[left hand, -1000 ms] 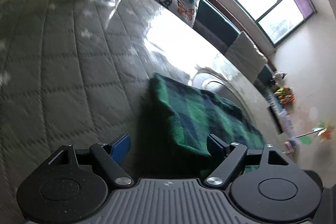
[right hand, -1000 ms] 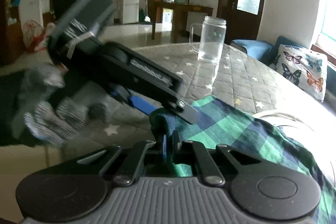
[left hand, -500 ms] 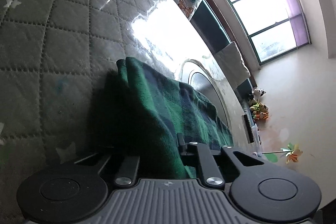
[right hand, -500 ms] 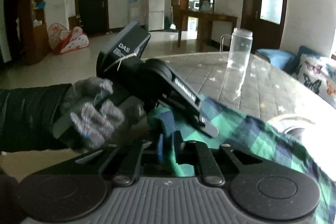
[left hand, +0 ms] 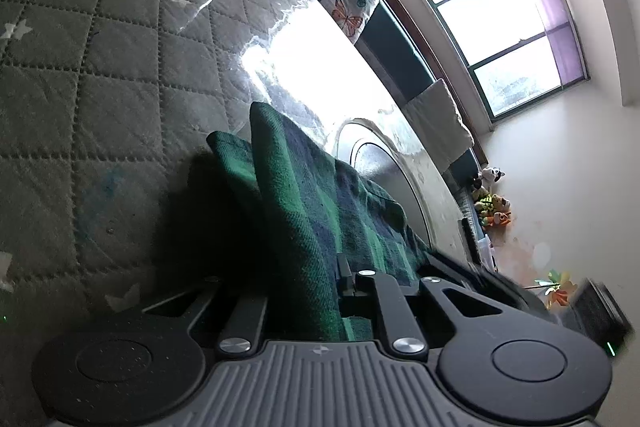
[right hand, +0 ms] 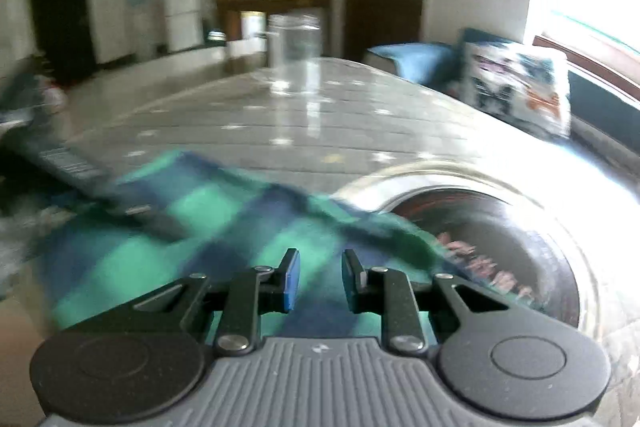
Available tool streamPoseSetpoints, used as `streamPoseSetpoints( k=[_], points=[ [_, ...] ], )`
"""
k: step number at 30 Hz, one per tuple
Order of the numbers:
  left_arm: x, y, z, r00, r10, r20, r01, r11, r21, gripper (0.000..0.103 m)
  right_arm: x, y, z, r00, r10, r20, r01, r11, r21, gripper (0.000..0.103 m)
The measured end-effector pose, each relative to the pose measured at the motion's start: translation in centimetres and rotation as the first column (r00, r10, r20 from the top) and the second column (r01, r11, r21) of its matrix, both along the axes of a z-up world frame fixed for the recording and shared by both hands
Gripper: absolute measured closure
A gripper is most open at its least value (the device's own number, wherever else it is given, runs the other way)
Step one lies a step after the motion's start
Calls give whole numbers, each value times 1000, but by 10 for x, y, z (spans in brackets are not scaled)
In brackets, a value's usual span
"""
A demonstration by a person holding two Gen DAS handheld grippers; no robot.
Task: Fold clothes
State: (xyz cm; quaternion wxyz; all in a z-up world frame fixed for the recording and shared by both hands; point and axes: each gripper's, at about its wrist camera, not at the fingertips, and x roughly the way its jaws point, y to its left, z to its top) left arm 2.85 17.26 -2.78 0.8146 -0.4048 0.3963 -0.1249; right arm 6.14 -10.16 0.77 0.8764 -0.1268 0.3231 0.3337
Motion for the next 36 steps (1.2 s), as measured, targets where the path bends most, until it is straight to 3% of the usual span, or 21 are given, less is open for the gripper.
streamPoseSetpoints(
  k=[7,13,22,28,36],
  points=[
    [3,-3,8,1000,-15,2,15,1000,5,91,64,21,-32,995,-92,-37,90,994,-60,82],
    [8,-5,13,1000,-26,3,26,1000,5,91,68,28,-43,996,-78,-37,75,993,-92,82],
    [11,-9,20,1000,-29,5,29,1000,-7,91,20,-1,-11,999,-31,-26,29,998,-55,81],
    [11,-12,25,1000,-22,-10,22,999,-24,91,8,2,-27,998,-37,-40,35,998,-56,80],
    [17,-19,37,999,7,-44,-9,999,-46,91,-19,-6,-22,1000,-23,-20,22,997,-68,80]
  ],
)
